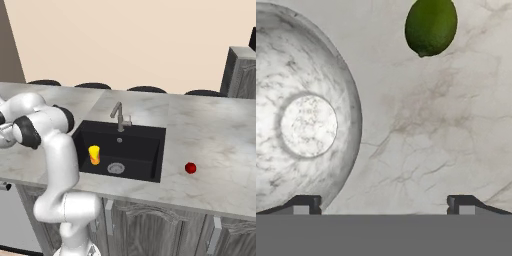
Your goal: Remove the lime and apple from the sink. Then move the bowl and cup from the counter to the sink for washing.
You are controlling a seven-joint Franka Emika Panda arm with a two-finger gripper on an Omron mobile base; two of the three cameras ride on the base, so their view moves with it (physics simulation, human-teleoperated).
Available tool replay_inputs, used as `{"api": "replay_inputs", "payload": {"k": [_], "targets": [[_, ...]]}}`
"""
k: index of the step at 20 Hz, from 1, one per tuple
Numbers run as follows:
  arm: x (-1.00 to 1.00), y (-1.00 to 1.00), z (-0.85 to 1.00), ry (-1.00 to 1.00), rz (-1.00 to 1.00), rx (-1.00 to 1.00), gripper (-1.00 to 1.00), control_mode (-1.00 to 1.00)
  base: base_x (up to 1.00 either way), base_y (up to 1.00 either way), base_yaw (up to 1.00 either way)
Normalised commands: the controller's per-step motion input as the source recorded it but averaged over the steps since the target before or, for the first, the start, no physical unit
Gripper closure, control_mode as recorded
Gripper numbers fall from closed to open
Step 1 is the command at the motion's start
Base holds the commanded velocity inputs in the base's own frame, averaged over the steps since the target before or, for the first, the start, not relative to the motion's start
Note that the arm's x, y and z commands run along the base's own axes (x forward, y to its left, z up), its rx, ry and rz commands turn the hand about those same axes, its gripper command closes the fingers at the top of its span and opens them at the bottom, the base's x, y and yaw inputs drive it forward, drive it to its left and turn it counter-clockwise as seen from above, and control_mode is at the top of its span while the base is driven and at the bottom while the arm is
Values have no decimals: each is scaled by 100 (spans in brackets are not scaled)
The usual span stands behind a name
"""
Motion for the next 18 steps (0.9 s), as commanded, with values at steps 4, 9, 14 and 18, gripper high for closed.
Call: {"api": "replay_inputs", "payload": {"k": [4, 9, 14, 18], "targets": [[12, 6, -9, 3, 0, -7, -100, -100, 0, 0, 0], [9, 0, -13, 5, 0, -8, -100, -100, 0, 0, 0], [10, 0, -17, 3, 0, -6, -100, -100, 0, 0, 0], [15, 2, -15, 0, 0, -2, -100, -100, 0, 0, 0]]}}
